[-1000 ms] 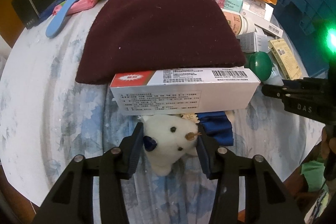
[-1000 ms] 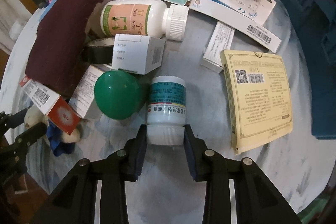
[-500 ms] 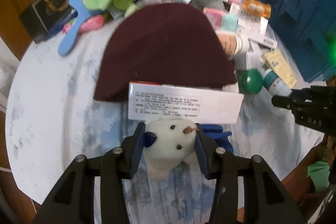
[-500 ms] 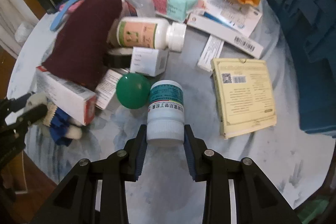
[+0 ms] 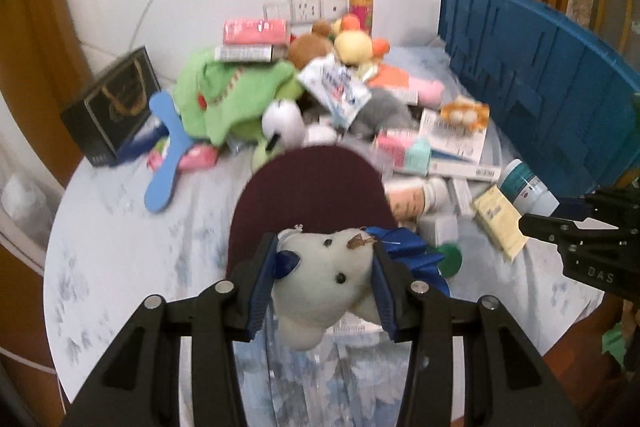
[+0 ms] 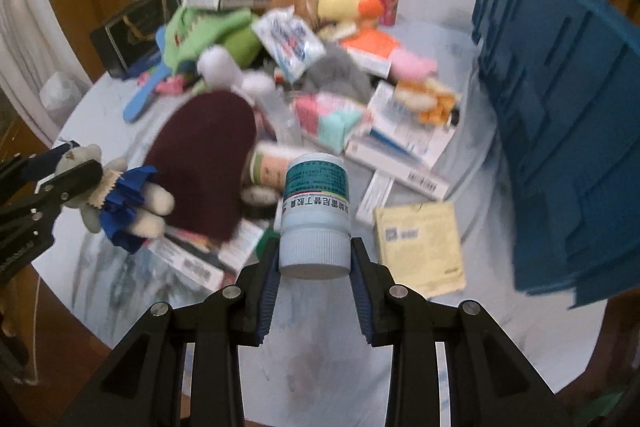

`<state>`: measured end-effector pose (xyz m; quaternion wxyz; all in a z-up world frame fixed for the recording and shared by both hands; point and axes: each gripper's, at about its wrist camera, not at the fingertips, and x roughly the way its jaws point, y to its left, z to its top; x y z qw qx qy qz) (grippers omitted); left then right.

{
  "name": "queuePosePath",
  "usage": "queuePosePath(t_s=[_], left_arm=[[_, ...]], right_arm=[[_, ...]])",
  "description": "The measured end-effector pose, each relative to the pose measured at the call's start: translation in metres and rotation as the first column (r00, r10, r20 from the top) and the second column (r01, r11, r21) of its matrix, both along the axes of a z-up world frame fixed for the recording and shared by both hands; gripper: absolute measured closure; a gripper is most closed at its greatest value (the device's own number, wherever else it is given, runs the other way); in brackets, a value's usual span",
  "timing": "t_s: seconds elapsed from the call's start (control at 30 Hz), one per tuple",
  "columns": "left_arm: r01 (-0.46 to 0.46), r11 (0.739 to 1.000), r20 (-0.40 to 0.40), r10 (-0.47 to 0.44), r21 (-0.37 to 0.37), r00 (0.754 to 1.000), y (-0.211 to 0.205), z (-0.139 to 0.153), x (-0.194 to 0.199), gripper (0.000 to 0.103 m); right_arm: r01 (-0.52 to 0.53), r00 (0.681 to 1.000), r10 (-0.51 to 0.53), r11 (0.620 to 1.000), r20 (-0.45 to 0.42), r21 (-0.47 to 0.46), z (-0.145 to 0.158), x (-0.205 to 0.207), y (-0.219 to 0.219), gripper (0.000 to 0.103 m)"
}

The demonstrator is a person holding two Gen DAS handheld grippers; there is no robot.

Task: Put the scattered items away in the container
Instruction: 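Lift the bear and ointment jar and carry them over the blue crate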

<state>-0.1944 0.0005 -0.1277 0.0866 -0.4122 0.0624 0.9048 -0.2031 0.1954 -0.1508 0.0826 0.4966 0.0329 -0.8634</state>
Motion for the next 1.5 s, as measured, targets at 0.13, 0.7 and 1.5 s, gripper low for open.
queuePosePath(t_s=[0.13, 0.7, 1.5], left_arm=[[0.024, 1.000, -0.042, -0.024, -0.006, 0.999, 0.009, 0.019, -0.005, 0.059], [0.133, 0.991, -0.170, -0.130, 0.007, 0.977, 0.045, 0.078, -0.021, 0.059], [0.317, 0.947, -0.328, -0.284, 0.048, 0.901, 0.356, 0.198, -0.062, 0.059]], right_arm=[[0.007, 0.998, -0.006, 1.000, -0.060, 0.008, 0.028, -0.001, 0.001, 0.070], [0.105, 0.964, -0.093, 0.994, -0.249, 0.035, 0.113, 0.019, 0.014, 0.070], [0.361, 0.858, -0.323, 0.932, -0.399, 0.022, 0.206, 0.019, 0.317, 0.070]])
